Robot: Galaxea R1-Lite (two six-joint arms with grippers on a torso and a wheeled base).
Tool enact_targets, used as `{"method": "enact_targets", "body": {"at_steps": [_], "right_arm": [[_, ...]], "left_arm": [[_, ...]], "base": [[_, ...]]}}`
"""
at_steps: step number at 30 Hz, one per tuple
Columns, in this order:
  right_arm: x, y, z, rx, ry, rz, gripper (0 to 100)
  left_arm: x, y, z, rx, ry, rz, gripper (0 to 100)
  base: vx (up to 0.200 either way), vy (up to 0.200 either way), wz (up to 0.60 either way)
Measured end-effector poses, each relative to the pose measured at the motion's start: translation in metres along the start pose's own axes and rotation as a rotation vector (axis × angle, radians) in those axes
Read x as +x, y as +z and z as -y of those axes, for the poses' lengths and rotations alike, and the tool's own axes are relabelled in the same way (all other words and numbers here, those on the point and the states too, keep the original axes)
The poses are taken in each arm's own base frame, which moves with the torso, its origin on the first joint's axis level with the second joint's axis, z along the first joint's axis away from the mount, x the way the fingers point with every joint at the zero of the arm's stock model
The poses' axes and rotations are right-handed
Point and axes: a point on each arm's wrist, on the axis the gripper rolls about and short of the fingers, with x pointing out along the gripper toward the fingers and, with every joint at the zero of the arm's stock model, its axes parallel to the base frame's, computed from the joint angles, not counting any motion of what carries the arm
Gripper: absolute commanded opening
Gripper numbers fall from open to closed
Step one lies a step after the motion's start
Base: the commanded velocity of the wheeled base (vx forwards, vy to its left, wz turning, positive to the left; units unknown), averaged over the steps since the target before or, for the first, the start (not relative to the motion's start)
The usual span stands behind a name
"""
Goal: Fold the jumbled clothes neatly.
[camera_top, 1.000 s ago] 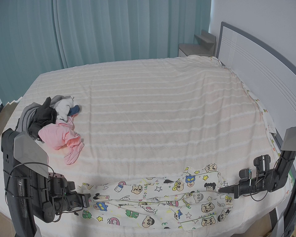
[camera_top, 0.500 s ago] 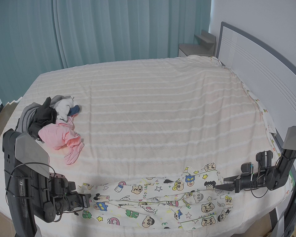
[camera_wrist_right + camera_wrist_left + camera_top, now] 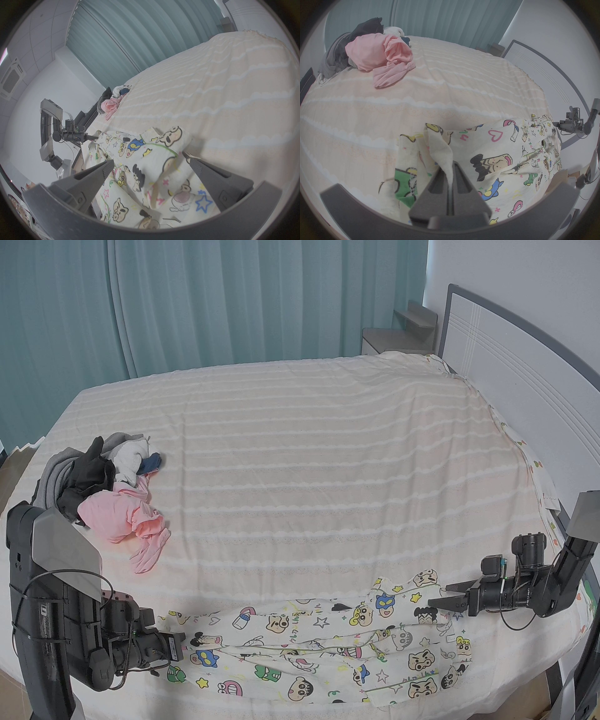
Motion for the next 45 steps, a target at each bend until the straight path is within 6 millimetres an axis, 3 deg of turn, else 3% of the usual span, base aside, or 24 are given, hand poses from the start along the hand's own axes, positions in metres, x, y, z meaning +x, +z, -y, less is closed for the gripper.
{"method": "enact_targets", "body": {"at_steps": [6,14,15,37,45], "right_arm": [[0.019,0.005,-0.005,-0.001,0.022,-0.014,100],[0.034,-0.005,-0.004,0.012,0.027,-0.056,100],[0.034,-0.006,-0.004,0.015,0.027,-0.058,0],[0.01,-0.033,-0.016,0.023,0.024,-0.132,0],[-0.001,-0.04,-0.023,0.027,0.02,-0.149,0]], "left_arm": [[0.0,0.0,0.0,0.0,0.0,-0.002,0],[0.0,0.0,0.0,0.0,0.001,-0.002,0],[0.001,-0.001,0.0,0.0,0.001,-0.003,0],[-0.005,0.001,0.0,0.004,0.001,0.006,0],[-0.008,-0.001,0.0,0.085,0.004,-0.005,0]], "base": [[0.0,0.0,0.0],[0.0,0.0,0.0],[0.0,0.0,0.0],[0.0,0.0,0.0],[0.0,0.0,0.0]]}}
